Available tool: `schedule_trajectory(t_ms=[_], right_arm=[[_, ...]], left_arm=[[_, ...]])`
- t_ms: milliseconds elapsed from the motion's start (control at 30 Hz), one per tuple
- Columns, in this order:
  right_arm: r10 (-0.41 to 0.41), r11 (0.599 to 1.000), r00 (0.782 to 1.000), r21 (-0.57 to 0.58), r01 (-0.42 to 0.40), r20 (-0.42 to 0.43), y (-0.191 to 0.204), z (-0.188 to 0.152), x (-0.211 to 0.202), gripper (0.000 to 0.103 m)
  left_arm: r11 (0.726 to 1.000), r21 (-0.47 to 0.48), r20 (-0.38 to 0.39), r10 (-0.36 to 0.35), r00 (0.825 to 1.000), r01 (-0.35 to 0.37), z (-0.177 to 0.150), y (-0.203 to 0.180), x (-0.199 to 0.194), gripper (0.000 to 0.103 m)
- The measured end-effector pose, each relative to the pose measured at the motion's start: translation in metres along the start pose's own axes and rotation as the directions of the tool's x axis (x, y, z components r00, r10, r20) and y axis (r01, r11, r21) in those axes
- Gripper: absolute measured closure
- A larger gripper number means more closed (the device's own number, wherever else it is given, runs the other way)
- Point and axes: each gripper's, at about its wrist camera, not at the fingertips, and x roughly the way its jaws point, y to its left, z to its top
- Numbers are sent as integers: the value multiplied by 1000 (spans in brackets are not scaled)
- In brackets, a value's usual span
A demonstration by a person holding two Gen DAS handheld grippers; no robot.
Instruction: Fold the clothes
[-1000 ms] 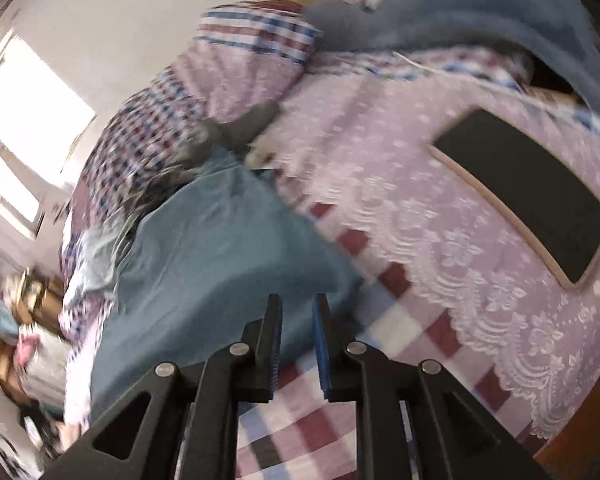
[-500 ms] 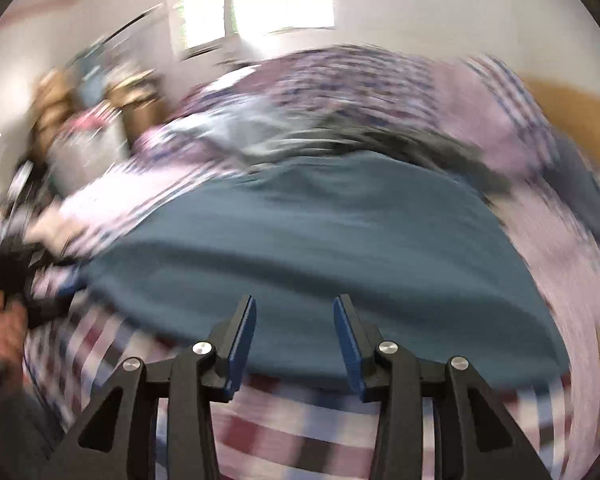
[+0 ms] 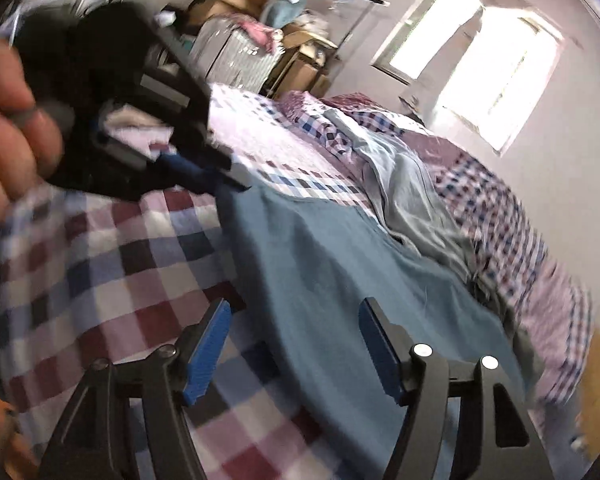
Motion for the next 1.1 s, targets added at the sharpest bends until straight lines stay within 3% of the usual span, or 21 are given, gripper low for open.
schedule_trajectory(t_ms=[133,233,333,400,467,500,567,633,900,1100], right_arm=[[-12,999,1000,-40,12,7,5,6,21,34],[-71,993,997,-92,73,25,10,9,29,39],[-114,986,993,-116,117,31,11,11,34,64],[-114,986,993,-118,116,21,10,12,40,92],[-105,988,994,-114,106,18,9,13,42,100],[-104,988,994,-109,105,18,8,14,43,100],[-96,991,995,-90,98,29,4,16,41,101],[-86,993,996,-78,88,35,1,17,39,101],[-64,996,997,-56,67,50,0,20,31,101],[-61,997,997,-49,64,56,1,20,28,101]], left_arm=[[1000,3,-12,-11,1000,11,0,-1,-1,98],[1000,-7,-15,-18,1000,18,-1,1,-2,98],[999,-20,-10,-25,1000,25,-1,3,-2,98],[999,-23,-23,-26,999,26,-2,4,3,98],[999,-26,-35,-28,999,27,-4,4,7,95],[999,-28,-41,-28,999,27,-5,4,9,92],[999,-19,-49,-31,998,30,-7,2,13,61],[999,-21,-43,-29,999,28,-8,2,16,41],[999,-30,-19,-24,1000,23,-11,1,26,38],[999,-23,40,-38,998,39,1,-6,40,38]])
